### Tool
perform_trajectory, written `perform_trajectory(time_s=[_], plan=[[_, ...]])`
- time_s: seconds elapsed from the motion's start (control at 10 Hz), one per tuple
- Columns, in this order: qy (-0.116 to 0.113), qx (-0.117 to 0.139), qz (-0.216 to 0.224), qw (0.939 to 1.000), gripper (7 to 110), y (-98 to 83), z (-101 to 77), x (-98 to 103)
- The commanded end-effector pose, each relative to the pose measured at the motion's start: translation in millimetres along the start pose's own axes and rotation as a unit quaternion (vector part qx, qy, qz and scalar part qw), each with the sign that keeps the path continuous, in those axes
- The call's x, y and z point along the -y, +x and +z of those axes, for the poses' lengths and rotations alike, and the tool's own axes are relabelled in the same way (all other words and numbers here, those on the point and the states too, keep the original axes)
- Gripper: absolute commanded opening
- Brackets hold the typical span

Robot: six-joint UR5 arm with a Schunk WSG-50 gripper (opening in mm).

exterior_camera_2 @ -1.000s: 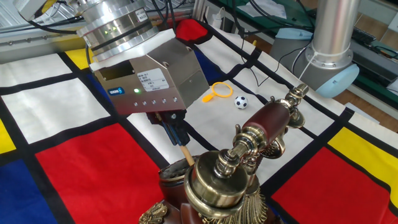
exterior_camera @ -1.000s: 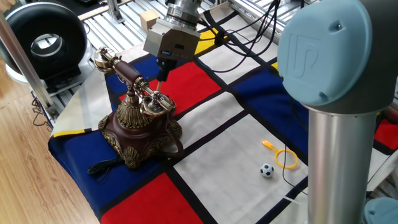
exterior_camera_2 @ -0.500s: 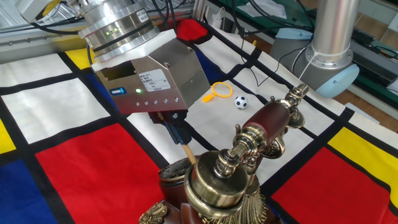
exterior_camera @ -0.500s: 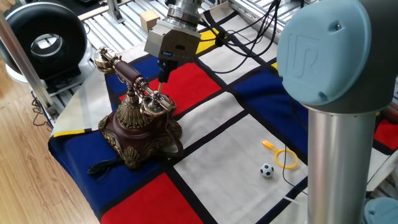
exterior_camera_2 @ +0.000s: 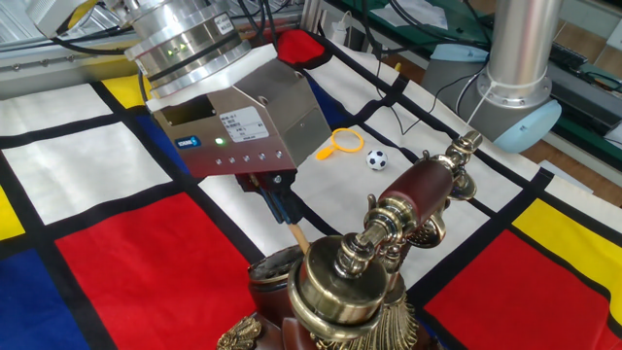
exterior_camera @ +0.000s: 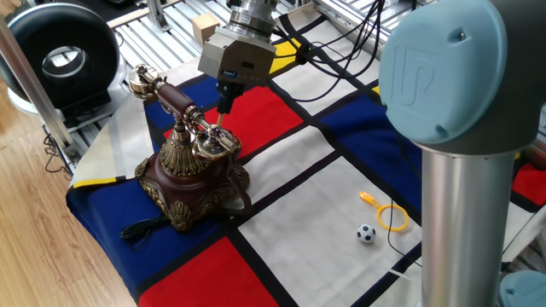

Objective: Dial a number on an old rotary phone

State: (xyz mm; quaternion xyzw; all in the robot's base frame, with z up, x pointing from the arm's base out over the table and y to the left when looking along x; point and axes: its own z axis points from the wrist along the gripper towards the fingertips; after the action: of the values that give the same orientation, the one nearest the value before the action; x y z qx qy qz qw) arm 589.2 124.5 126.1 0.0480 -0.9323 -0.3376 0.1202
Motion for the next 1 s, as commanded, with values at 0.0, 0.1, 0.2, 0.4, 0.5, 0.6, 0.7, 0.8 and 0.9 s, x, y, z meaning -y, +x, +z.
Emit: perform_trajectory(time_s=[0.0, 0.1, 0.2, 0.4, 0.5, 0.6, 0.7, 0.8, 0.9], plan=[[-0.001, 0.002, -0.001, 1.0, 7, -1.9, -1.4, -0.1], [-0.006, 0.003, 0.0, 1.0, 7, -2.8, -0.7, -2.2], [-0.004, 0.004, 0.0, 1.0, 7, -3.2, -0.3, -1.6], [-0.006, 0.005, 0.0, 1.0, 7, -3.8, 0.1, -2.5], [-0.006, 0.005, 0.0, 1.0, 7, -4.5, 1.1, -2.6], [-0.004, 0.005, 0.001, 1.0, 7, -4.8, 1.6, -1.6], [-0.006, 0.005, 0.001, 1.0, 7, -4.8, 2.4, -2.6], [-0.005, 0.005, 0.001, 1.0, 7, -4.8, 3.1, -2.4], [-0.004, 0.005, 0.002, 1.0, 7, -4.7, 3.5, -2.0]])
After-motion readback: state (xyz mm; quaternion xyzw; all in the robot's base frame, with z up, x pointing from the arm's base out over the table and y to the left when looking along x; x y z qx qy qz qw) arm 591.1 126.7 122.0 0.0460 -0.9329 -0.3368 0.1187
